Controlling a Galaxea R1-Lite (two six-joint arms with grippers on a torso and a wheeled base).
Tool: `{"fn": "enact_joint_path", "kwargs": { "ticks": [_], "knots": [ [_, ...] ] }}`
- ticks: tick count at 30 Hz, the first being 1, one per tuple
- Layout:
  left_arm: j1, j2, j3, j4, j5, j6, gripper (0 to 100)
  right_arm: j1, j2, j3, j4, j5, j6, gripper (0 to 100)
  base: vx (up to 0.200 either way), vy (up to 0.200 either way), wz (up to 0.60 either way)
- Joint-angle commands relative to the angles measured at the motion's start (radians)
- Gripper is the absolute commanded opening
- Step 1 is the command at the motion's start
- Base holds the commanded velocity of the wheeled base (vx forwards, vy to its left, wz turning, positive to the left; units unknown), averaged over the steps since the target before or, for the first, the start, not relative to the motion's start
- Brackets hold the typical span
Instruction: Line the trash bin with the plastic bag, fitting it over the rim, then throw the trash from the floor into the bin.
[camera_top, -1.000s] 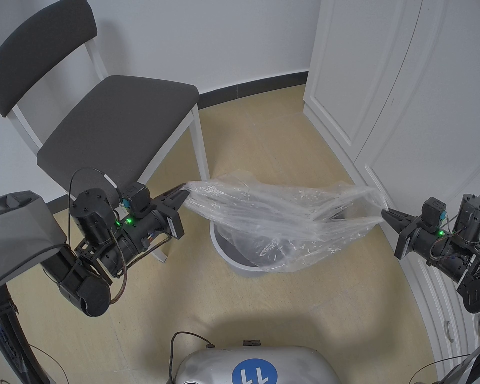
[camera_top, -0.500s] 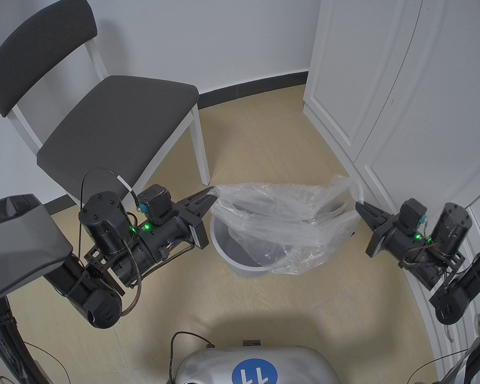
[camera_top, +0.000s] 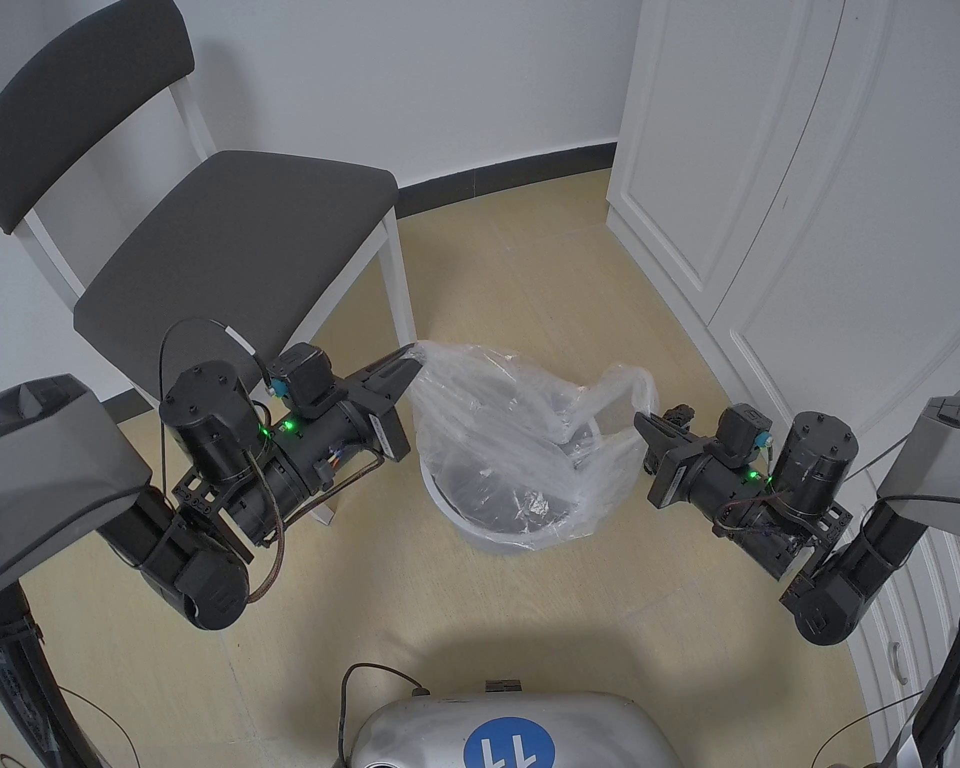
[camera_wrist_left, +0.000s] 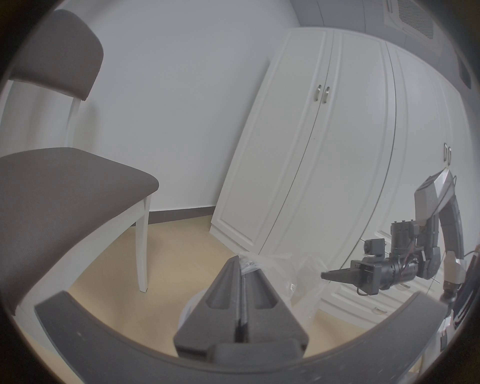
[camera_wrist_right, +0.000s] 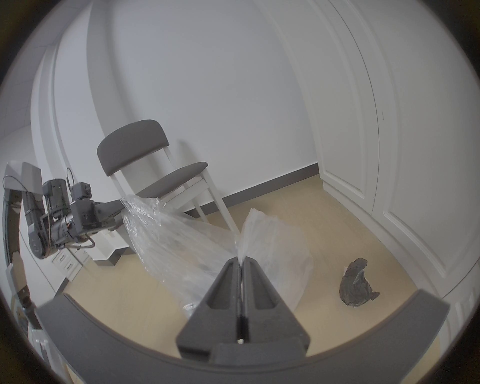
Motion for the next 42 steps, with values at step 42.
{"fn": "enact_joint_path", "kwargs": {
  "ticks": [42],
  "knots": [
    [0.025,0.322,-0.46,0.001,0.213,-0.221,0,0.094,-0.086,0.118,-0.018,0.055,0.07,0,0.0,0.0,0.0]
  ]
}}
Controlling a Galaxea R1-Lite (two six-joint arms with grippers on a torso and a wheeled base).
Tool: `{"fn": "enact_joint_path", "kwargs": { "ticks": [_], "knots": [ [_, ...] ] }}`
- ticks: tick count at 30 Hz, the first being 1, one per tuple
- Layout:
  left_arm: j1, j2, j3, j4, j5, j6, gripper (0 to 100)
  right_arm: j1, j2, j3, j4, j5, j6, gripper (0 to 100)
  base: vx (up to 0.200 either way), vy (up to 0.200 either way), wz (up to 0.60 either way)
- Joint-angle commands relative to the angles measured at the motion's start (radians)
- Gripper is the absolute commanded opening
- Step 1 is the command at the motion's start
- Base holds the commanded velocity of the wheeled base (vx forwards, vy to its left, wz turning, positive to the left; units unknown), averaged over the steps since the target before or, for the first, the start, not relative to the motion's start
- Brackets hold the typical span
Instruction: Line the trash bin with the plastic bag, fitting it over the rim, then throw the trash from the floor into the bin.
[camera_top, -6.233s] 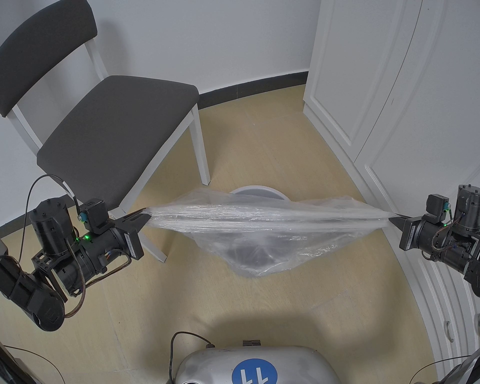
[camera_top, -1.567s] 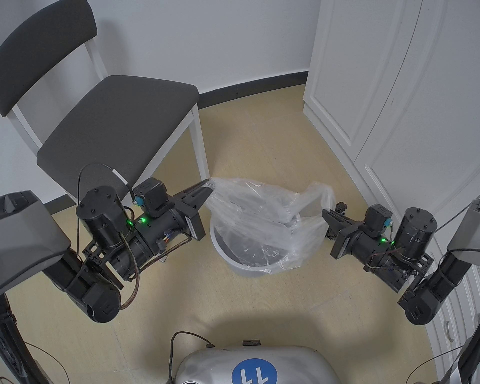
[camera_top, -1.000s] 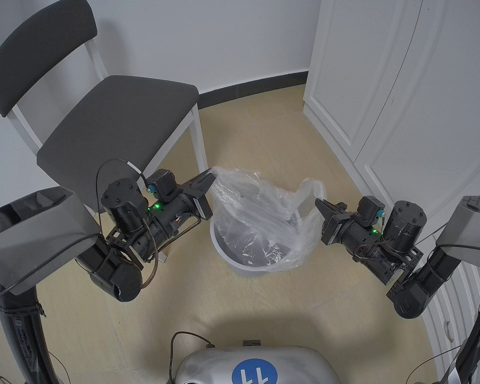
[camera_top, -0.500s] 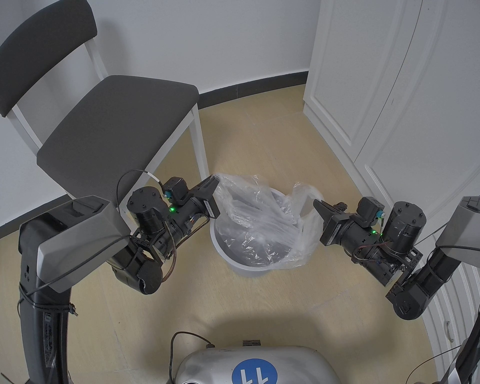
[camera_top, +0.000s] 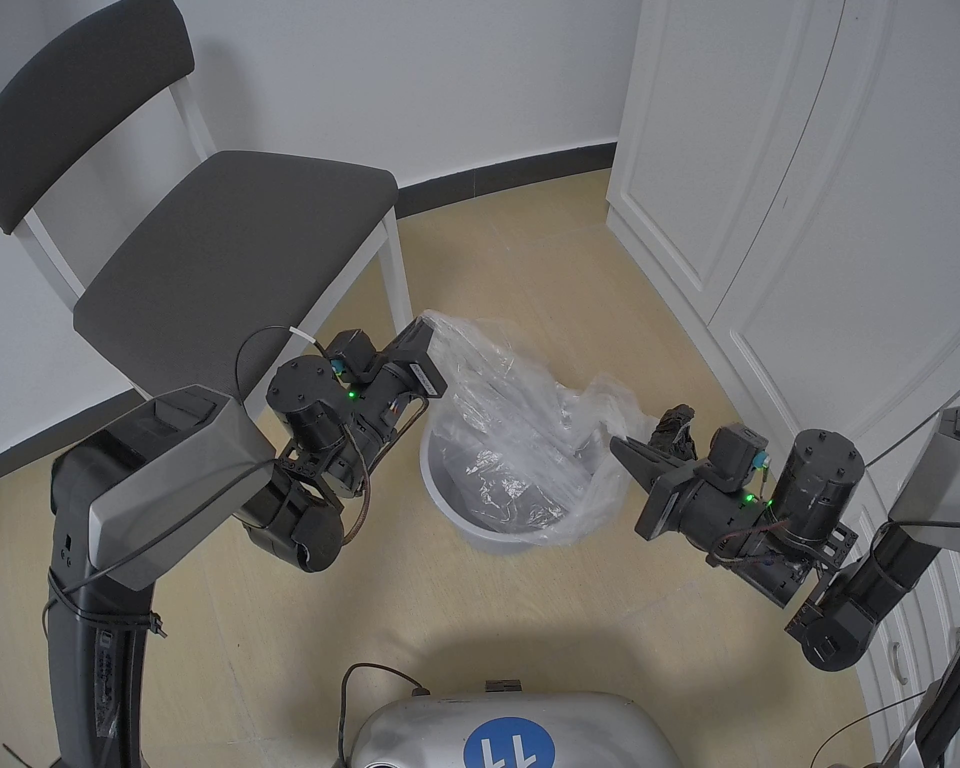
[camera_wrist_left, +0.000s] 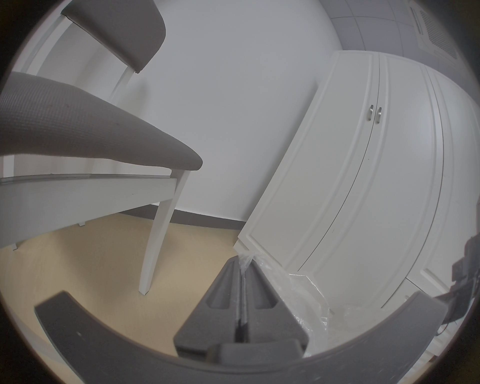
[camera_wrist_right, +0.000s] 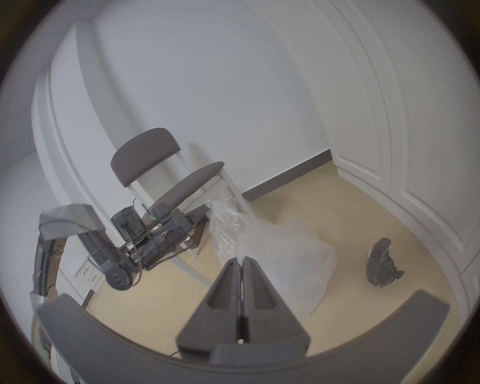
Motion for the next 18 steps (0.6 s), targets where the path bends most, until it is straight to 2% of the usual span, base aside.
{"fn": "enact_joint_path", "kwargs": {
  "ticks": [1,4,9,15,18],
  "knots": [
    [-0.003,-0.06,0.052,0.0,-0.002,-0.014,0,0.009,-0.039,0.054,-0.018,0.026,-0.026,0,0.0,0.0,0.0],
    [-0.008,-0.048,0.06,-0.001,-0.002,-0.036,0,0.009,-0.033,0.098,-0.018,0.073,-0.07,0,0.0,0.0,0.0],
    [-0.007,-0.002,-0.008,0.0,0.001,-0.071,0,0.007,-0.021,0.109,-0.018,0.098,-0.088,0,0.0,0.0,0.0],
    [-0.005,0.015,-0.086,0.0,0.035,-0.074,0,-0.001,0.059,0.026,-0.018,0.08,-0.065,0,0.0,0.0,0.0],
    [-0.008,0.01,-0.085,0.0,0.044,-0.076,0,0.005,0.11,-0.041,-0.018,0.047,-0.016,0,0.0,0.0,0.0]
  ]
}}
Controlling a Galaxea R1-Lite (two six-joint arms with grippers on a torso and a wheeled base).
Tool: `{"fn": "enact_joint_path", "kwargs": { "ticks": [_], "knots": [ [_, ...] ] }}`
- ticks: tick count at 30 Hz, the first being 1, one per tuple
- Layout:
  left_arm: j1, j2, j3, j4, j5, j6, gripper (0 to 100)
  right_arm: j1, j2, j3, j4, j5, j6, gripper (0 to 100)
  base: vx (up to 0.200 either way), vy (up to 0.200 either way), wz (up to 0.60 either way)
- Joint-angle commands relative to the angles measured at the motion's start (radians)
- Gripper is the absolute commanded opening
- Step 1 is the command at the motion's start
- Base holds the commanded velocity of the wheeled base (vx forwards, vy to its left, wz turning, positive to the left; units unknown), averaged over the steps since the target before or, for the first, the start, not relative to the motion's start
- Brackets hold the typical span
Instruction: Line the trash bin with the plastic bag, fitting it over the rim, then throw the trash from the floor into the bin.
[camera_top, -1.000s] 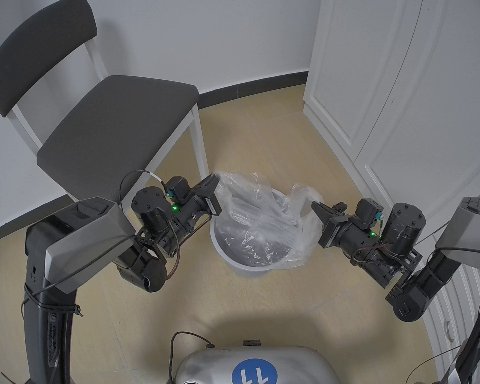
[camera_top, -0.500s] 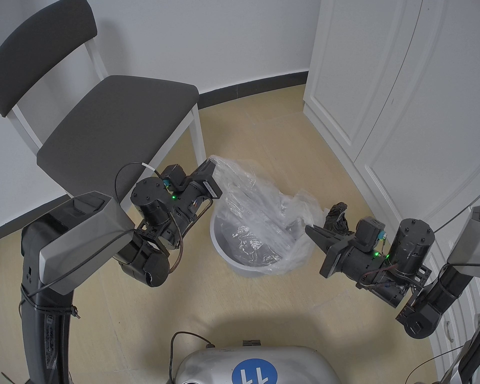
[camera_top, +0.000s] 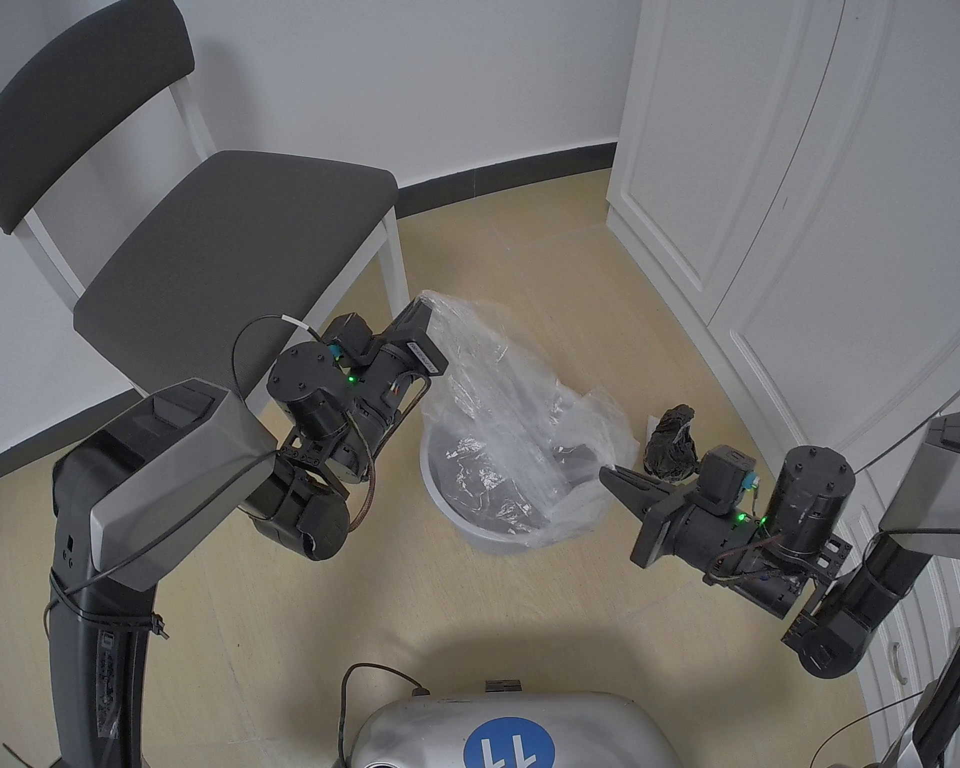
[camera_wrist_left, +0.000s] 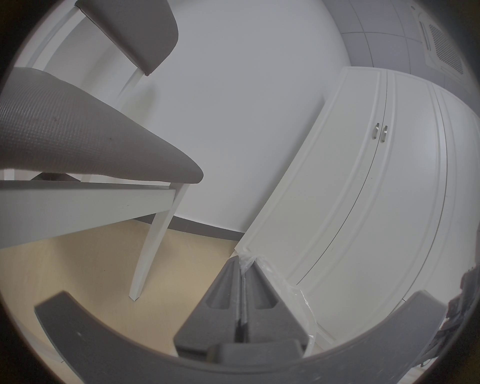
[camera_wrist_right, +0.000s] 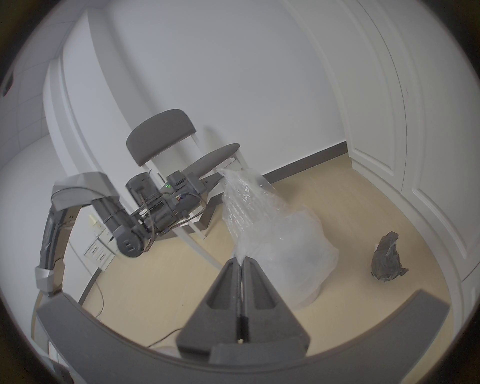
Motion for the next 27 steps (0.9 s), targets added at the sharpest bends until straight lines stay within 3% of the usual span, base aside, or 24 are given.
{"fn": "enact_joint_path", "kwargs": {
  "ticks": [1,7,14,27],
  "knots": [
    [-0.002,0.01,-0.024,0.0,0.014,-0.003,0,0.002,0.089,-0.083,-0.017,-0.029,0.041,0,0.0,0.0,0.0],
    [-0.01,0.013,-0.024,0.0,0.016,-0.003,0,0.006,0.21,-0.296,-0.017,-0.052,0.058,0,0.0,0.0,0.0],
    [-0.014,0.023,-0.024,-0.002,0.014,0.0,0,0.009,0.314,-0.416,-0.017,-0.052,0.056,0,0.0,0.0,0.0],
    [-0.014,0.051,0.024,-0.003,0.018,-0.009,0,-0.005,0.379,-0.428,-0.017,-0.052,0.061,0,0.0,0.0,0.0]
  ]
}}
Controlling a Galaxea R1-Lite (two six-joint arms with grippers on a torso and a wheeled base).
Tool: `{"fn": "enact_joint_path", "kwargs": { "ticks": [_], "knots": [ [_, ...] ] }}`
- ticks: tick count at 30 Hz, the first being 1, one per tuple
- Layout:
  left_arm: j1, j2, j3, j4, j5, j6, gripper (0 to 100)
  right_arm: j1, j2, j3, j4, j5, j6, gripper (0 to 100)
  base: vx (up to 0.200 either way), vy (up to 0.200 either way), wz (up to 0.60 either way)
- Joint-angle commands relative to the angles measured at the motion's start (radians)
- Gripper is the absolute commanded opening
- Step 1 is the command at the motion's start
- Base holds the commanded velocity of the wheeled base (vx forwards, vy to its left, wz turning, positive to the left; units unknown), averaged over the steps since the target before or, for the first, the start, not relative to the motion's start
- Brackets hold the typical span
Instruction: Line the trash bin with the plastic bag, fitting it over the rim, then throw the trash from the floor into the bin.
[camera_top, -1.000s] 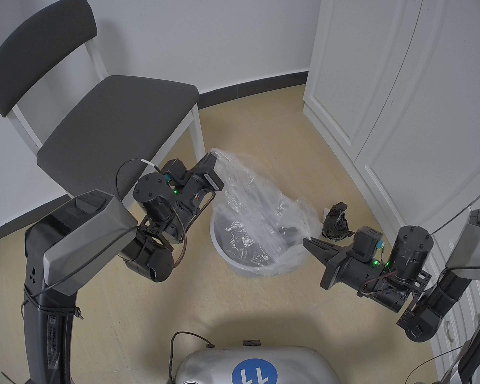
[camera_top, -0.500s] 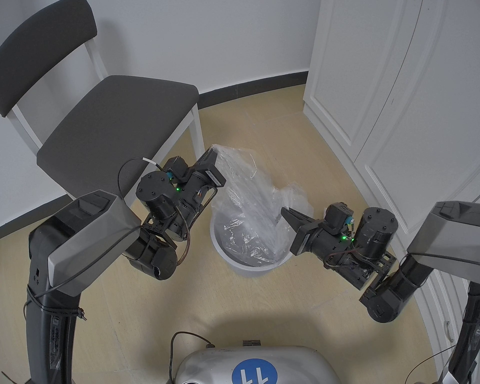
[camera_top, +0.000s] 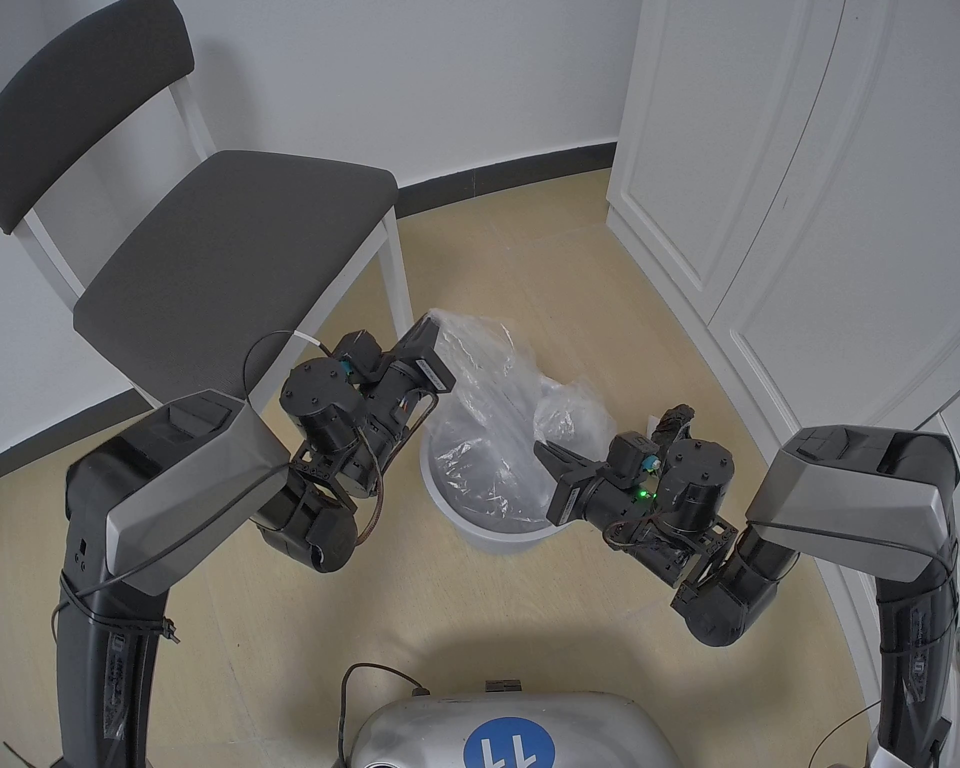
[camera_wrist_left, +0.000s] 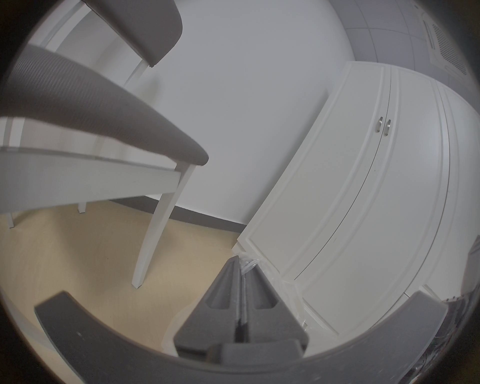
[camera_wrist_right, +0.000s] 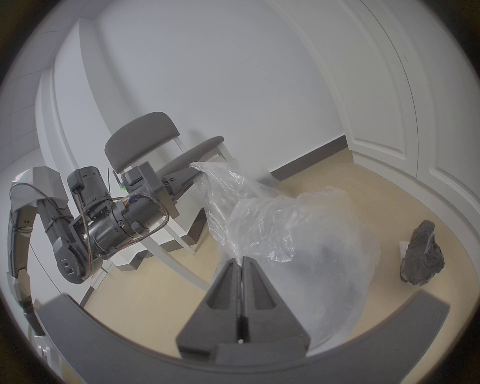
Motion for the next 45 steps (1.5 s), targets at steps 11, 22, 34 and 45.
{"fn": "enact_joint_path", "kwargs": {
  "ticks": [11,22,34,45],
  "knots": [
    [-0.107,0.061,0.092,-0.002,0.021,-0.004,0,-0.003,-0.158,0.201,-0.018,0.0,0.0,0,0.0,0.0,0.0],
    [-0.116,0.062,0.211,-0.003,0.058,-0.006,0,0.0,-0.14,0.227,-0.018,0.002,0.0,0,0.0,0.0,0.0],
    [-0.044,0.088,0.136,-0.003,0.06,-0.001,0,0.038,-0.039,0.092,-0.018,0.063,0.046,0,0.0,0.0,0.0],
    [-0.026,-0.001,0.192,-0.003,0.077,-0.006,0,0.047,0.035,0.007,-0.018,0.092,0.109,0,0.0,0.0,0.0]
  ]
}}
